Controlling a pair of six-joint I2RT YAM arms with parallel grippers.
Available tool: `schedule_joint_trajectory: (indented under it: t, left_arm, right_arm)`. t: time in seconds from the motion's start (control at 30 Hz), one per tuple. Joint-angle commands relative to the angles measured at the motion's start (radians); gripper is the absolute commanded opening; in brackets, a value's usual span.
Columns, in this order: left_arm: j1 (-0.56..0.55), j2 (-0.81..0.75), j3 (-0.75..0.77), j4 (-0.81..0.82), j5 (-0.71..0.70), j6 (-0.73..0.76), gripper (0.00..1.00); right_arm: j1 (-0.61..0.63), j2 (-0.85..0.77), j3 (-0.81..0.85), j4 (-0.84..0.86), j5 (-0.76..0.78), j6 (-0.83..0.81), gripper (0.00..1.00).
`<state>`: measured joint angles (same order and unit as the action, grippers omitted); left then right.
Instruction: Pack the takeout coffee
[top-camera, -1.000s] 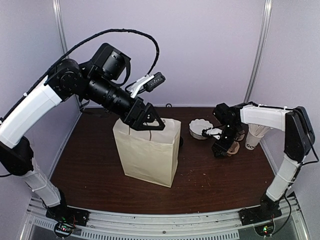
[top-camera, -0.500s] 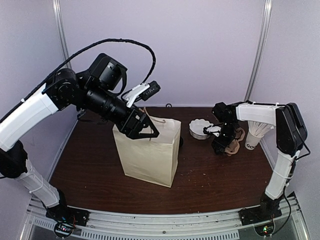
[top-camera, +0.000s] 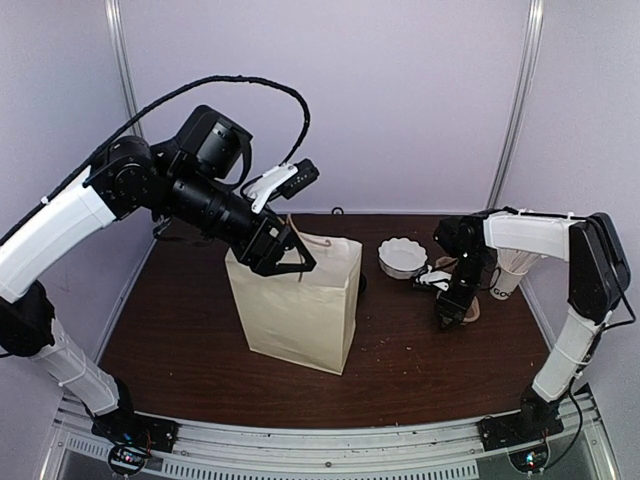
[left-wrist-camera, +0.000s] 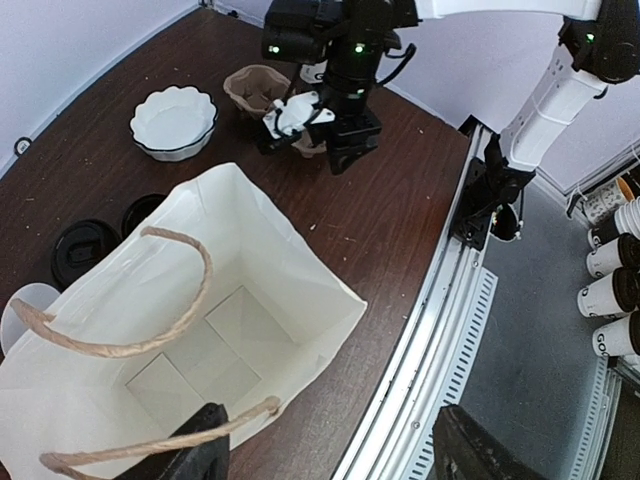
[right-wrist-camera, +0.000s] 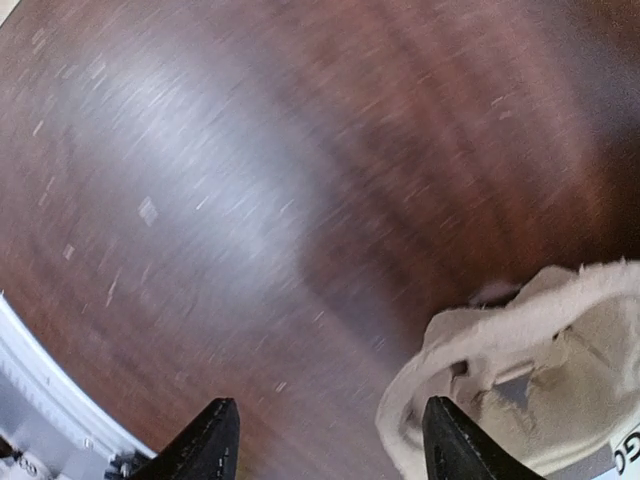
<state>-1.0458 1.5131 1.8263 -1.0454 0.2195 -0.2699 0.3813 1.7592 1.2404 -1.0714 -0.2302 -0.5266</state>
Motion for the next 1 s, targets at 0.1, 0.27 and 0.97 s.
schedule_joint_trajectory:
  t: [0.1,0.27,0.97]
  left_arm:
    - [0.025,0.030,0.034,0.047,-0.017,0.043,0.73]
    - [0.040,0.036,0.032,0.048,-0.020,0.048,0.73]
    - [0.041,-0.062,-0.001,0.077,-0.066,0.014,0.77]
  right_arm:
    - [0.004,-0.172,-0.110,-0.218,-0.057,-0.148,0.66]
    - [0.002,-0.259,-0.246,-0.232,0.033,-0.204,0.68]
    - [0.001,0.039,0.049,-0.029,0.084,0.027,0.79]
